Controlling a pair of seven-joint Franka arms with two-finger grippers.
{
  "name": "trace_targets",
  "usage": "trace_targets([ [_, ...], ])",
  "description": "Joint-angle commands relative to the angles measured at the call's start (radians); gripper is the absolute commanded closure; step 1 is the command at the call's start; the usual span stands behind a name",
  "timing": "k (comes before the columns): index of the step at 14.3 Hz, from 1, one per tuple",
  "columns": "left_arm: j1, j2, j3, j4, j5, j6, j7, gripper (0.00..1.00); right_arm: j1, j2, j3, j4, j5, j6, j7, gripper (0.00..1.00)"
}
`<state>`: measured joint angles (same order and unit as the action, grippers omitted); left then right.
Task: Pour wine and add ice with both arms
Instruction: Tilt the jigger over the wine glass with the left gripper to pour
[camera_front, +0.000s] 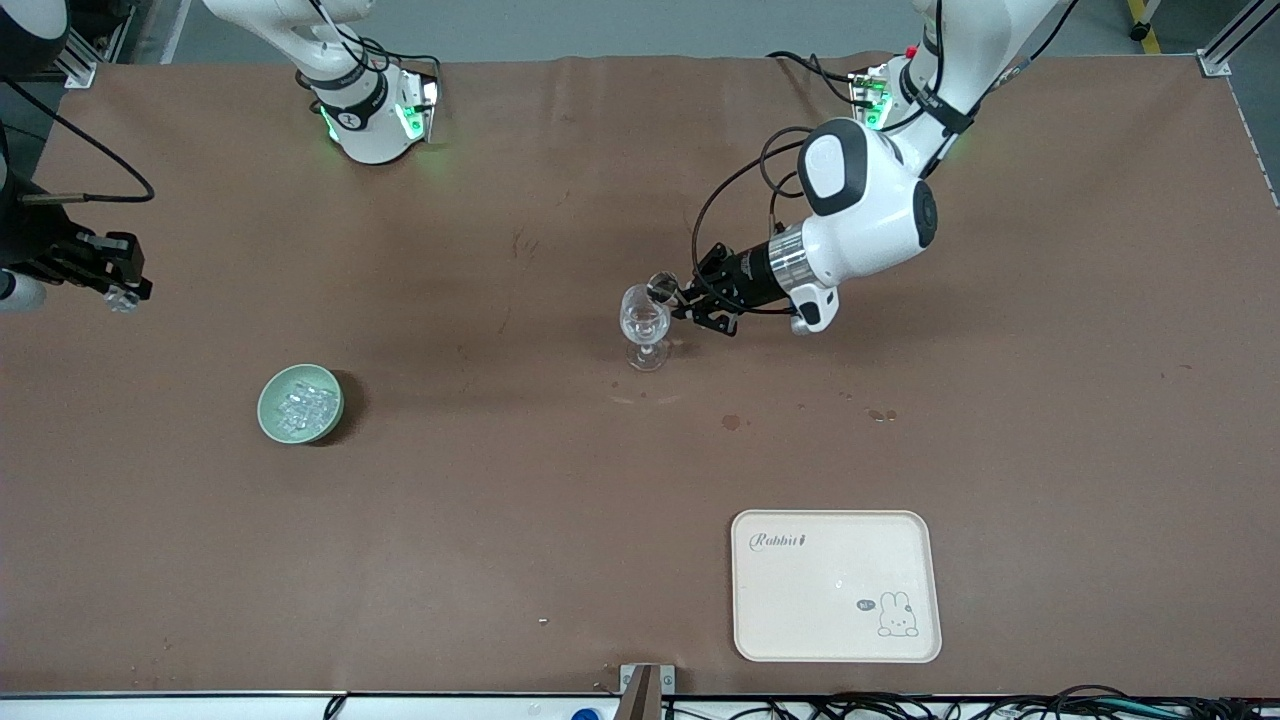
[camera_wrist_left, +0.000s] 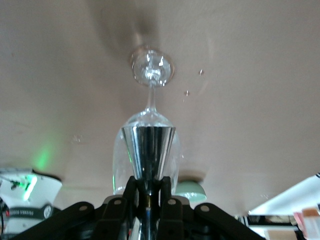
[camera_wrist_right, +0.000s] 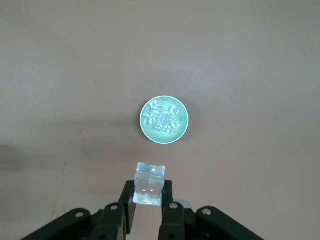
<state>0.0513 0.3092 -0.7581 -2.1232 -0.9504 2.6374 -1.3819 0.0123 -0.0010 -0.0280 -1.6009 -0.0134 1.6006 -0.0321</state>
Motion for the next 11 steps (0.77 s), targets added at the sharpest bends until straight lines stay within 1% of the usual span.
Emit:
trace_targets([
  [1, -0.002, -0.029, 0.002, -0.004, 0.154, 0.001, -0.133, 0.99, 0.011, 0.009, -0.006, 0.018, 0.012, -0.004, 0.015, 0.93],
  [5, -0.005, -0.030, 0.005, 0.012, 0.290, -0.017, -0.241, 0.99, 0.009, 0.010, -0.006, 0.018, 0.012, -0.004, 0.014, 0.93],
  [7, -0.007, -0.029, 0.003, 0.031, 0.388, -0.031, -0.328, 0.99, 0.008, 0.010, -0.006, 0.018, 0.012, -0.004, 0.014, 0.93],
  [9, -0.007, -0.025, 0.003, 0.060, 0.488, -0.072, -0.419, 0.99, 0.008, 0.010, -0.006, 0.018, 0.012, -0.004, 0.014, 0.93],
  [11, -0.008, -0.021, 0.003, 0.083, 0.567, -0.094, -0.500, 0.99, 0.008, 0.010, -0.006, 0.018, 0.012, -0.004, 0.014, 0.93],
])
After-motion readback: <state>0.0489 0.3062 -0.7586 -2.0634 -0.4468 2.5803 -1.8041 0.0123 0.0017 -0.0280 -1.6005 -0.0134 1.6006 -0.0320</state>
